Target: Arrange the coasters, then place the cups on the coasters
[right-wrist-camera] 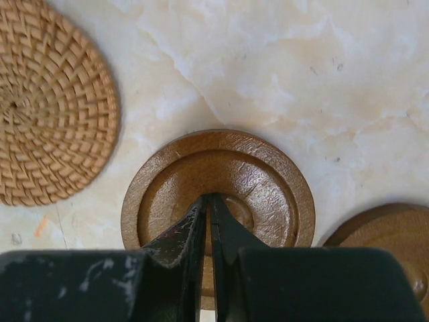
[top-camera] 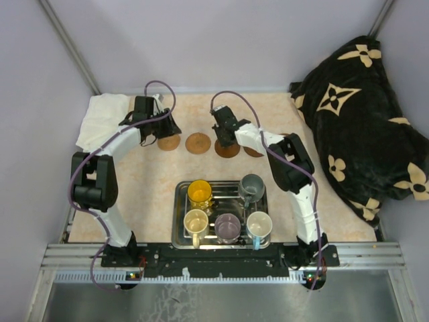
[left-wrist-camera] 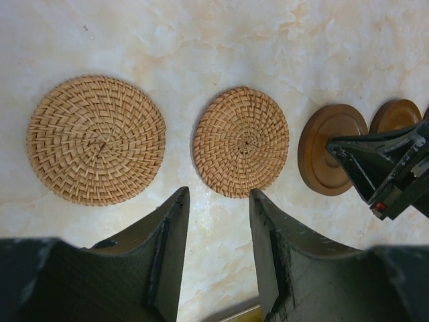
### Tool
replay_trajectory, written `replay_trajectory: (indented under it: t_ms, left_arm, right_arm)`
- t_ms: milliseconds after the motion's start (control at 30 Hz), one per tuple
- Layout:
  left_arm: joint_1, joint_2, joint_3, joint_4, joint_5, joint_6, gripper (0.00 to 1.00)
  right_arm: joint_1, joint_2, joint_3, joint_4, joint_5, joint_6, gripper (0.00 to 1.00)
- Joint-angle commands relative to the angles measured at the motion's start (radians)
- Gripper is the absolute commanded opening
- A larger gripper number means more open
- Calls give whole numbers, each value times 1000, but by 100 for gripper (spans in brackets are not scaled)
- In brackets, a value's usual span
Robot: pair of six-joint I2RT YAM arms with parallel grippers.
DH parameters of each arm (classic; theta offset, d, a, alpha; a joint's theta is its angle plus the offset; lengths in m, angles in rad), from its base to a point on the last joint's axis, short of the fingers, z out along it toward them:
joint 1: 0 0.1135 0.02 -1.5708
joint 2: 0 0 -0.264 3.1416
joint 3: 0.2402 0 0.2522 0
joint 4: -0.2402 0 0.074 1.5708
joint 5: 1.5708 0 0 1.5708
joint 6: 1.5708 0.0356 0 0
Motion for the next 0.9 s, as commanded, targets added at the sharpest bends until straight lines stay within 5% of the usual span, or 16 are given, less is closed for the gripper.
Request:
replay_trajectory:
  t_ms: [0,867]
  left_arm:
    - [-8,3,0,14,13,-4,47]
    - [-9,15,-7,15,-4,5,48]
  right_arm:
    - [-4,81,68,-22,-20,11,9]
    - [-62,75,-7,-68,105,40,8]
